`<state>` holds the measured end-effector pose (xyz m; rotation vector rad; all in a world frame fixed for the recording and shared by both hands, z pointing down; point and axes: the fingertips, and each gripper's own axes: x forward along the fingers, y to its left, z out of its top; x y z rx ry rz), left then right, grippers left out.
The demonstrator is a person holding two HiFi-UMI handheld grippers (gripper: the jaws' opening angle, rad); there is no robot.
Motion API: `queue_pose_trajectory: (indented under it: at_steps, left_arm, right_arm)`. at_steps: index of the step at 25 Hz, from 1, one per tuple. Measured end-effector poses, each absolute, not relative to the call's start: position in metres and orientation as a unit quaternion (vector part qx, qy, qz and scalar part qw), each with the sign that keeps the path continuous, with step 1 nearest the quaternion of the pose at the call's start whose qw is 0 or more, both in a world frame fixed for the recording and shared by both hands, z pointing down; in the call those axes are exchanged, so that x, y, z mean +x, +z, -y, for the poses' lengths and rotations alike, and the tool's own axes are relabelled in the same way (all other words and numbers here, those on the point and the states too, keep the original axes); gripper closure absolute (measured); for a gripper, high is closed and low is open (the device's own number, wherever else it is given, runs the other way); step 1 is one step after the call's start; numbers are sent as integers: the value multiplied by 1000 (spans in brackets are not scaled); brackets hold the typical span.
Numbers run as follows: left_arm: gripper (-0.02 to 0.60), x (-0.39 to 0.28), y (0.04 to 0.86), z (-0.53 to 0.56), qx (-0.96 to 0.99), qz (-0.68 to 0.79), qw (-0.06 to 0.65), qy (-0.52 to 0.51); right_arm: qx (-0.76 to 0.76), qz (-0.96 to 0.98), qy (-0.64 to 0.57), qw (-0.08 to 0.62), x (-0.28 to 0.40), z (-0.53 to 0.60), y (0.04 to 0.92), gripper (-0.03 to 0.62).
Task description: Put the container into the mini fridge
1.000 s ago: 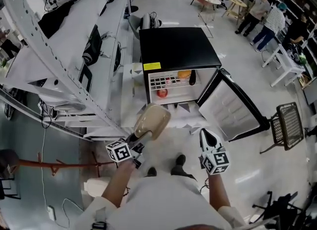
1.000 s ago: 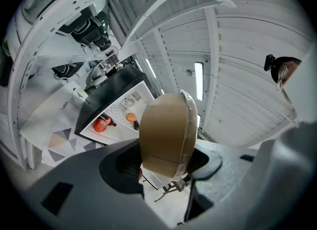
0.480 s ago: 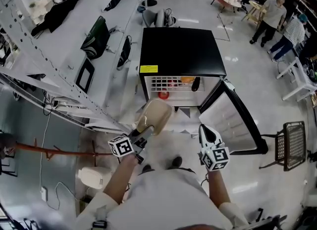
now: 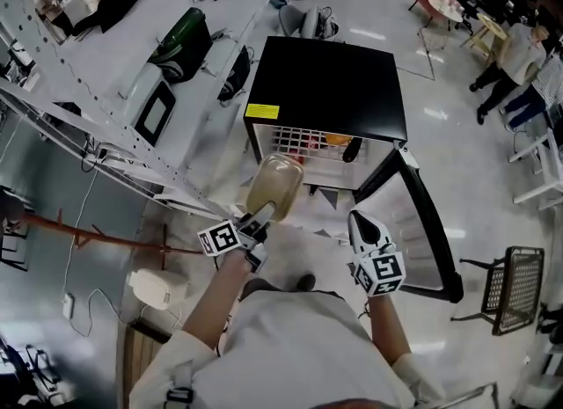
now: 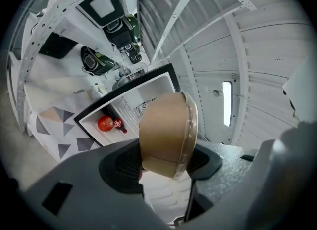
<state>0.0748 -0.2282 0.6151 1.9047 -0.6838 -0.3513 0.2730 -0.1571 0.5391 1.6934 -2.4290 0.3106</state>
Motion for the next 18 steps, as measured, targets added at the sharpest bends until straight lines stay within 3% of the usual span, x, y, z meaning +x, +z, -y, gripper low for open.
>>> queue_pose_trajectory:
  at_steps: [18]
  left_arm:
    - [354,119,679,302,666,327,635,-216]
  right_arm:
    - [548,824,105,99,282,202,555,586]
